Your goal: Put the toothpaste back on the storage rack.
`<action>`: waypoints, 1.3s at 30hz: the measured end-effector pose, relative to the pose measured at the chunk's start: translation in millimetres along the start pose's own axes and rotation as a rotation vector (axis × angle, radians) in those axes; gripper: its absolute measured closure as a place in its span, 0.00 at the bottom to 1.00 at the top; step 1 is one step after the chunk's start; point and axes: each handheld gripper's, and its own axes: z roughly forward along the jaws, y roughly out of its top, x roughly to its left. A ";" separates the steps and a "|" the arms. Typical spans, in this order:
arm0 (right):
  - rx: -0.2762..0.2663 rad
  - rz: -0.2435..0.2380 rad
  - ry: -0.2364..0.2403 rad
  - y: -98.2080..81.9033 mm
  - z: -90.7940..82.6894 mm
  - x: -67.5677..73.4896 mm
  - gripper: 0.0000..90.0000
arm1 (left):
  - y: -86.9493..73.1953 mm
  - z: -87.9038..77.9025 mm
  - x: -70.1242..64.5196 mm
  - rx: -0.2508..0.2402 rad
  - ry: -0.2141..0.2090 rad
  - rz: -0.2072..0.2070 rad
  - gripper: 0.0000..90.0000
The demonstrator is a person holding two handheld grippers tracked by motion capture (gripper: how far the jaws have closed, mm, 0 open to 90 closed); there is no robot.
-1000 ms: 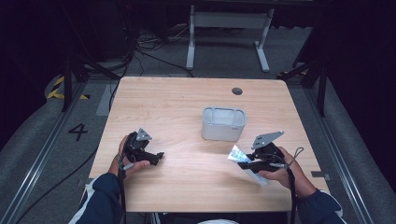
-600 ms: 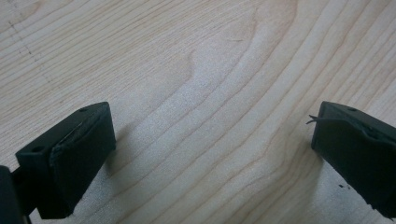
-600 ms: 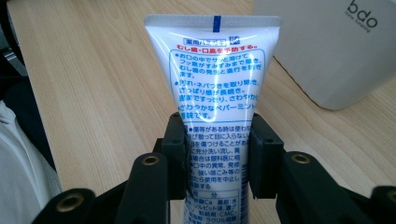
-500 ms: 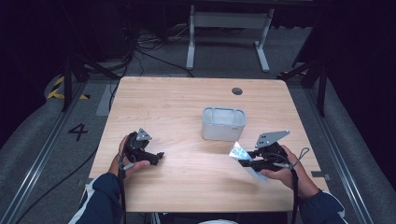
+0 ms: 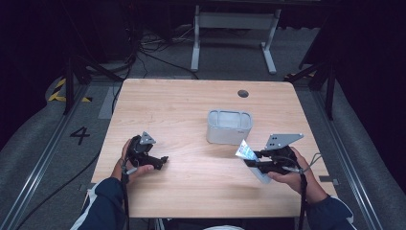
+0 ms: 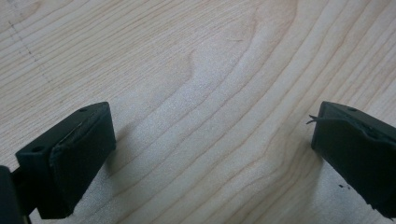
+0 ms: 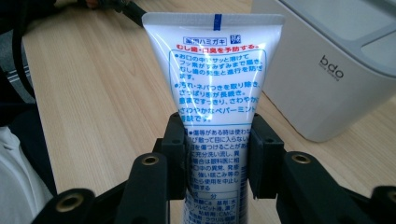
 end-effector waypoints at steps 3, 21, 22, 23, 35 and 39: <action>-0.019 -0.007 -0.006 1.4 -1.1 0.4 0.73 | 0.0 0.0 0.0 0.000 0.000 -0.001 0.00; -0.125 -0.037 -0.027 11.9 -3.5 1.5 0.73 | 0.0 0.0 0.0 0.000 0.000 0.000 0.00; -0.126 -0.035 -0.028 12.3 -3.6 1.1 0.73 | 0.0 0.0 0.0 0.000 0.000 0.000 0.00; -0.128 -0.036 -0.028 12.9 -3.5 0.4 0.73 | 0.0 0.0 0.0 0.000 0.000 0.000 0.00; -0.162 -0.049 -0.036 26.1 -4.3 -4.8 0.73 | 0.0 0.0 0.0 0.000 0.000 0.000 0.00; -0.181 -0.063 -0.037 33.5 -3.6 -4.4 0.73 | 0.0 0.1 0.0 0.000 0.000 -0.001 0.00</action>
